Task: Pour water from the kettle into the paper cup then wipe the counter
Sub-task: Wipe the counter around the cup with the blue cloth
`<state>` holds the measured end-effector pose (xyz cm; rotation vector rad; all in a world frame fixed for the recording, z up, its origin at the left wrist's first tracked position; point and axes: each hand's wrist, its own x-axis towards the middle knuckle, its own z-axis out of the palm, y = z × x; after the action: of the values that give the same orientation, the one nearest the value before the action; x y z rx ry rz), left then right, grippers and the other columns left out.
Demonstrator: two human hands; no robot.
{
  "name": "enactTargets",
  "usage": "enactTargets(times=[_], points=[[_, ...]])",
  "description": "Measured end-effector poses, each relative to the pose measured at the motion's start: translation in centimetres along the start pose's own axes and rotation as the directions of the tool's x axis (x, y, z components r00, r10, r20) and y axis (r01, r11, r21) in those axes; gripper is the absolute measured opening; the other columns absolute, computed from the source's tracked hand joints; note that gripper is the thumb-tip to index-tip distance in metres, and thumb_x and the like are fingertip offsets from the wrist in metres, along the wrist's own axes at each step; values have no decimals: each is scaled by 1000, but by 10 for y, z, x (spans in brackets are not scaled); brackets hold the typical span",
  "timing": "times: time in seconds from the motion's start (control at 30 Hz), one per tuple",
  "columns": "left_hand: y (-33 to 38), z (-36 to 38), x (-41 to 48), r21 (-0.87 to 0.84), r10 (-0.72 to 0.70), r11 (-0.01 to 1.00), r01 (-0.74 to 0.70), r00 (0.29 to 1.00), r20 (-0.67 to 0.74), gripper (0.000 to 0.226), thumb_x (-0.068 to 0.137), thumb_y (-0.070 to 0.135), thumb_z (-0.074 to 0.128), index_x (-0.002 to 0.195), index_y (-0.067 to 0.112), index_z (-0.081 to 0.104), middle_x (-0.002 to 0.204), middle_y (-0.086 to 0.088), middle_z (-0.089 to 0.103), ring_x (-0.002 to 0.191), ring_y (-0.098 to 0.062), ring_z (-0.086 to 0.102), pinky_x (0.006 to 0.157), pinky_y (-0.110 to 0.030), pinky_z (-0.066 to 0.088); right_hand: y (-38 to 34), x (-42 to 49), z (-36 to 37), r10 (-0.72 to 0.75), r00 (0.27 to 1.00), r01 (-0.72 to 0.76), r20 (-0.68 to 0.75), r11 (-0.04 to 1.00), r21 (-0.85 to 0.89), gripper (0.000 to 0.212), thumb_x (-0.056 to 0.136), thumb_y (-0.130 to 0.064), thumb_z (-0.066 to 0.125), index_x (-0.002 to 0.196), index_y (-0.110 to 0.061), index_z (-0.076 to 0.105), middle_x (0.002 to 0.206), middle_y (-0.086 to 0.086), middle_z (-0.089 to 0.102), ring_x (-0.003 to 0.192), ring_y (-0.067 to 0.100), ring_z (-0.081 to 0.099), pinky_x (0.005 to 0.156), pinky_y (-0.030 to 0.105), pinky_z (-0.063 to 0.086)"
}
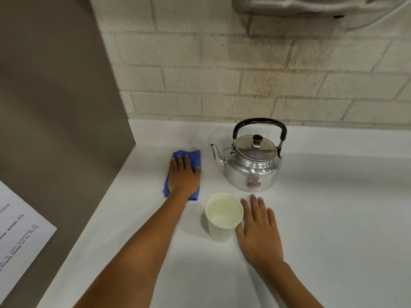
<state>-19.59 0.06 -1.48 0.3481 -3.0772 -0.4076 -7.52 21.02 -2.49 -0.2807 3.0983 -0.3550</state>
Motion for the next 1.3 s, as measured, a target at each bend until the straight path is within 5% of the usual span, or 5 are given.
enactTargets(times=[0.3,0.5,0.67,1.03,1.3], points=[[-14,19,-50,98,355,930,-353,935,4,52,98,38,19,146,22,5,158,-7,5,145,-27,1,118,-37,5,1,0,0,-3,999,3,33,1000,7,61,95,-46,11,145,-22,-12,157,4,-14,143,19,-16,119,39,-8],[-8,-1,-21,206,197,956,-208,978,69,52,99,32,17,146,16,3,157,-14,3,143,-35,0,118,-42,6,-1,2,0,-13,1000,12,20,999,41,61,95,-44,14,146,-21,-9,158,5,-11,144,19,-15,119,40,-7],[-25,11,-70,127,551,816,-564,825,122,54,99,35,24,143,30,-6,157,-2,-2,144,-26,-8,119,-38,3,2,1,-1,-16,1000,15,12,998,59,63,95,-46,14,146,-19,-9,159,5,-8,144,20,-12,119,40,-4],[-45,3,-92,35,554,828,-559,827,101,47,99,38,21,142,37,1,155,10,-1,144,-15,-7,116,-26,0,4,3,2,-34,999,37,-42,997,70,59,96,-39,13,147,-16,-6,159,6,3,145,21,-1,120,41,2],[-50,6,-142,153,154,977,-151,988,-10,49,99,35,15,144,29,-5,158,-4,-3,144,-27,-10,117,-36,-1,3,5,7,-31,998,34,-62,998,44,56,97,-34,15,147,-14,-3,158,9,8,145,23,4,119,43,5]])
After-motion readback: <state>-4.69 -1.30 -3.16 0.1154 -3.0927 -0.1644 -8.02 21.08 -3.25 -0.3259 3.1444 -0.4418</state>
